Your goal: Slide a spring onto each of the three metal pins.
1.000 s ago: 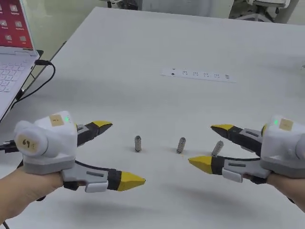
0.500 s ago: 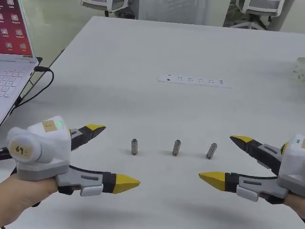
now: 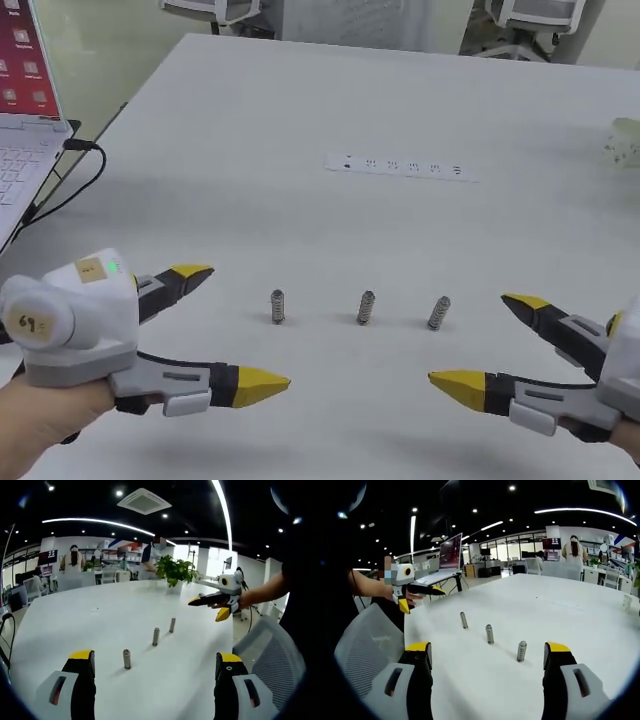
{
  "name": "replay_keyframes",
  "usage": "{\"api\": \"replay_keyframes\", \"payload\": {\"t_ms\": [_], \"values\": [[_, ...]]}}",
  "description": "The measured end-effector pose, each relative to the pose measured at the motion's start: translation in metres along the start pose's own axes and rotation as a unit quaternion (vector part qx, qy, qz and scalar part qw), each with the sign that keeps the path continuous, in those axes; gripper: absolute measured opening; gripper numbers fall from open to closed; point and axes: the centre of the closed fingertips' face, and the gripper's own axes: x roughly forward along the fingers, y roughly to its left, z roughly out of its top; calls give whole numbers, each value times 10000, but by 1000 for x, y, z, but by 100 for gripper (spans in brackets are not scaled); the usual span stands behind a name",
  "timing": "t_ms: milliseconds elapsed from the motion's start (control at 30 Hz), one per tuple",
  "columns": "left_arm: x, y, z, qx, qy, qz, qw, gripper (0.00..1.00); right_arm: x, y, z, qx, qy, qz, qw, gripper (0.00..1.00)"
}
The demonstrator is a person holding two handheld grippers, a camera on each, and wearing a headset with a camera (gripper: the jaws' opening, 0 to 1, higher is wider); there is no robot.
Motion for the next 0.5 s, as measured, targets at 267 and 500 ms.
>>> {"api": "replay_keyframes", "payload": {"t_ms": [267,500], "values": [[0,2,-6,-76,14,50,10000,98,1,-3,-6,107,47,-28,9999,97],[-1,4,-6,-115,-14,113,9999,98,0,-3,-9,116,78,-21,9999,99]]}}
